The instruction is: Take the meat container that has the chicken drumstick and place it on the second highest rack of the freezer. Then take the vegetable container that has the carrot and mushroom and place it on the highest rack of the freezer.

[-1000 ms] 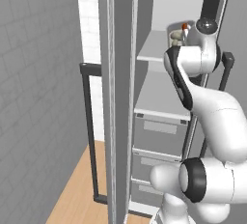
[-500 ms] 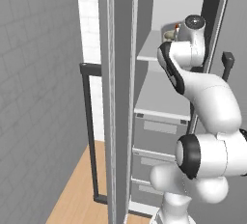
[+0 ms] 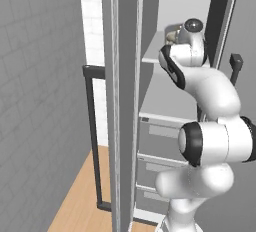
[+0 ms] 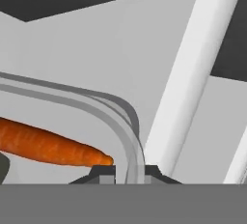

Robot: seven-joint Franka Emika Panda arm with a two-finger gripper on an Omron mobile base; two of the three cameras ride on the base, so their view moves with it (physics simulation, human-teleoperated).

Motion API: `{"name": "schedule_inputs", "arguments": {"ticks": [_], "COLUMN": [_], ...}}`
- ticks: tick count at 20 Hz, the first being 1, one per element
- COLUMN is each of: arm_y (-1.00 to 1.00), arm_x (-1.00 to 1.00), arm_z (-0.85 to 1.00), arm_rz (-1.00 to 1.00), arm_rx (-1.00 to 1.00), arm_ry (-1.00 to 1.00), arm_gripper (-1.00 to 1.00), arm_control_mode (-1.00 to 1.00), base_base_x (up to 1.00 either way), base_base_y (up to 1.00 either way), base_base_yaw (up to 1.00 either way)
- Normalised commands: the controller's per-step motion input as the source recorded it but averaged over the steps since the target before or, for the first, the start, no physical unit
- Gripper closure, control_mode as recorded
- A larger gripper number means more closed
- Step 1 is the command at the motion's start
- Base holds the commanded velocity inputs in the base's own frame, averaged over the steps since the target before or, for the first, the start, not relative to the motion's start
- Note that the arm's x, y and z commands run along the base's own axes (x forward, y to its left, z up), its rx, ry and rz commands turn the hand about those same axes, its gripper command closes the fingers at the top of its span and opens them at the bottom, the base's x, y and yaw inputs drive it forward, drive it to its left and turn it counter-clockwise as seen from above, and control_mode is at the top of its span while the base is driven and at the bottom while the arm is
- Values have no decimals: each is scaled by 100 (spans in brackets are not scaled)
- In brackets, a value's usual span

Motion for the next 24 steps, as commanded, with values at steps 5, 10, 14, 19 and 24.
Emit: {"name": "schedule_inputs", "arguments": {"ticks": [5,10,14,19,24], "arm_y": [-20,-2,0,-1,-7], "arm_x": [49,5,0,10,31], "arm_z": [-9,-29,-50,-34,-21], "arm_rz": [0,0,0,0,0], "arm_rx": [0,0,0,0,0], "arm_ry": [7,5,1,0,0], "arm_gripper": [100,100,100,100,-100], "arm_control_mode": [-100,-100,-100,-100,-100], "base_base_x": [0,0,0,0,0], "base_base_y": [0,0,0,0,0], "base_base_yaw": [0,0,0,0,0]}}
